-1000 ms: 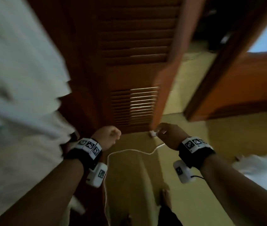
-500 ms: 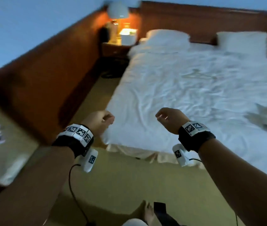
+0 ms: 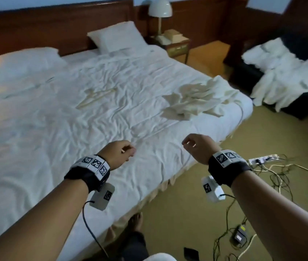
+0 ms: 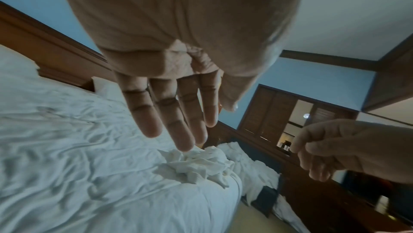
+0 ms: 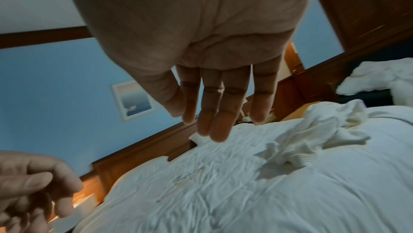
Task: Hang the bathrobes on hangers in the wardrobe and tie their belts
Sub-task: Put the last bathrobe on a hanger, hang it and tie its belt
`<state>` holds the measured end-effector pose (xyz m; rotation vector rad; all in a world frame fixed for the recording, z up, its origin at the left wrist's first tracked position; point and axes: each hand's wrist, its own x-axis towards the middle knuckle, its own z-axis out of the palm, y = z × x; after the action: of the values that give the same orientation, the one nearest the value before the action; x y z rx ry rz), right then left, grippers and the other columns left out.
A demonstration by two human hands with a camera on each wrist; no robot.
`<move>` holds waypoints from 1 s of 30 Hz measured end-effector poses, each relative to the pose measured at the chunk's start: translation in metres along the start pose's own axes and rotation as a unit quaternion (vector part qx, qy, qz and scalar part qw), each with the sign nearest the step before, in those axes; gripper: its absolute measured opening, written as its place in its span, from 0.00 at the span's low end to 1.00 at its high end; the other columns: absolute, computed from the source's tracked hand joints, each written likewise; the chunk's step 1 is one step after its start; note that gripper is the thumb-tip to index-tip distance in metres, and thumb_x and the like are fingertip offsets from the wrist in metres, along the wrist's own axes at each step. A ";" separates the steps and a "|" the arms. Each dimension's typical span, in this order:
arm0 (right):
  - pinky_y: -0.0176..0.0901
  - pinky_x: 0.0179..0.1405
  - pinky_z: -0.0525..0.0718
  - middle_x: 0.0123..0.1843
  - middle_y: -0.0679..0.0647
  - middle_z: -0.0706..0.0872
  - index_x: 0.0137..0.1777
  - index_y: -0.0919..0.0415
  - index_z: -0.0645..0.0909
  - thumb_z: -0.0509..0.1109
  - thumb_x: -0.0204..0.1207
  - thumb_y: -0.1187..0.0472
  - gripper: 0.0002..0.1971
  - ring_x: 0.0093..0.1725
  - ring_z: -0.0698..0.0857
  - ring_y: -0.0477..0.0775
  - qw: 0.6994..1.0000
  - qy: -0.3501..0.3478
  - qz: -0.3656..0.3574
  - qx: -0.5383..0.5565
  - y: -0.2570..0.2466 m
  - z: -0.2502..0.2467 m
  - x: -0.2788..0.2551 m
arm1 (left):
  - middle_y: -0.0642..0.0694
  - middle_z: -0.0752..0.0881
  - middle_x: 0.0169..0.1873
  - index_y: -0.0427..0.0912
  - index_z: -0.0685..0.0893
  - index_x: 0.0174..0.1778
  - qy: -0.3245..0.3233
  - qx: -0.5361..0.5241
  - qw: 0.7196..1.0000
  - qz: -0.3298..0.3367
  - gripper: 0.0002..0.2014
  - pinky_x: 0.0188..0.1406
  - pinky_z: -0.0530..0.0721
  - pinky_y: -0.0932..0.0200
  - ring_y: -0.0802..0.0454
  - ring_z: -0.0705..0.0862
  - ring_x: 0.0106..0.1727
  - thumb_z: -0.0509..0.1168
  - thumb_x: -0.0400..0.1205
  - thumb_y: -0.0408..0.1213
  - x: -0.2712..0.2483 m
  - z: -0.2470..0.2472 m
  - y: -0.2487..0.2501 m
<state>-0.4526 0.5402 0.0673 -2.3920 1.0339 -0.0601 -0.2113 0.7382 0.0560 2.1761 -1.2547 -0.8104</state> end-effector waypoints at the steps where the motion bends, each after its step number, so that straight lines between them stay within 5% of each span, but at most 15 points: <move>1: 0.39 0.39 0.74 0.42 0.41 0.84 0.52 0.47 0.83 0.65 0.80 0.53 0.06 0.41 0.82 0.46 1.000 0.002 0.019 0.007 0.012 -0.003 0.014 | 0.55 0.89 0.43 0.50 0.85 0.47 -0.008 -0.004 1.000 0.009 0.09 0.47 0.88 0.51 0.59 0.88 0.42 0.61 0.84 0.48 0.026 0.001 0.007; 9: 0.45 0.46 0.83 0.44 0.41 0.84 0.53 0.45 0.83 0.64 0.79 0.50 0.08 0.44 0.83 0.47 0.991 0.024 0.122 0.043 0.064 -0.031 0.146 | 0.54 0.90 0.41 0.49 0.86 0.48 -0.083 0.011 0.994 0.064 0.06 0.47 0.86 0.57 0.57 0.89 0.40 0.63 0.84 0.41 0.236 -0.029 0.036; 13: 0.39 0.40 0.76 0.42 0.43 0.83 0.53 0.48 0.83 0.65 0.80 0.52 0.07 0.41 0.82 0.48 0.984 0.042 0.162 0.059 0.094 -0.045 0.205 | 0.52 0.89 0.37 0.49 0.85 0.41 -0.081 0.065 0.990 0.098 0.08 0.46 0.86 0.52 0.53 0.88 0.39 0.63 0.82 0.44 0.347 -0.044 0.058; 22: 0.40 0.37 0.78 0.45 0.43 0.85 0.56 0.46 0.80 0.65 0.79 0.52 0.07 0.41 0.83 0.44 0.964 0.007 0.239 0.117 0.234 -0.070 0.356 | 0.55 0.90 0.41 0.49 0.86 0.47 -0.174 0.059 0.979 0.084 0.07 0.45 0.85 0.59 0.57 0.88 0.40 0.63 0.83 0.44 0.534 0.030 0.109; 26: 0.43 0.47 0.79 0.50 0.51 0.87 0.66 0.51 0.76 0.68 0.79 0.52 0.16 0.50 0.86 0.55 0.936 0.011 0.302 0.181 0.320 -0.077 0.465 | 0.56 0.89 0.39 0.51 0.85 0.46 -0.128 0.042 0.991 0.015 0.06 0.44 0.84 0.58 0.58 0.88 0.38 0.63 0.83 0.43 0.610 0.047 0.112; 30: 0.52 0.65 0.78 0.72 0.62 0.76 0.81 0.52 0.60 0.72 0.73 0.45 0.39 0.66 0.80 0.63 0.873 0.047 0.432 0.222 0.384 -0.090 0.553 | 0.57 0.90 0.38 0.53 0.85 0.44 -0.128 0.052 0.989 -0.054 0.06 0.47 0.87 0.54 0.55 0.88 0.40 0.64 0.82 0.41 0.664 0.050 0.108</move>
<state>-0.3390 -0.0988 -0.1316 -1.3735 1.8138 -0.0804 -0.0450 0.0968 -0.0703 2.2941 -1.3358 -1.1229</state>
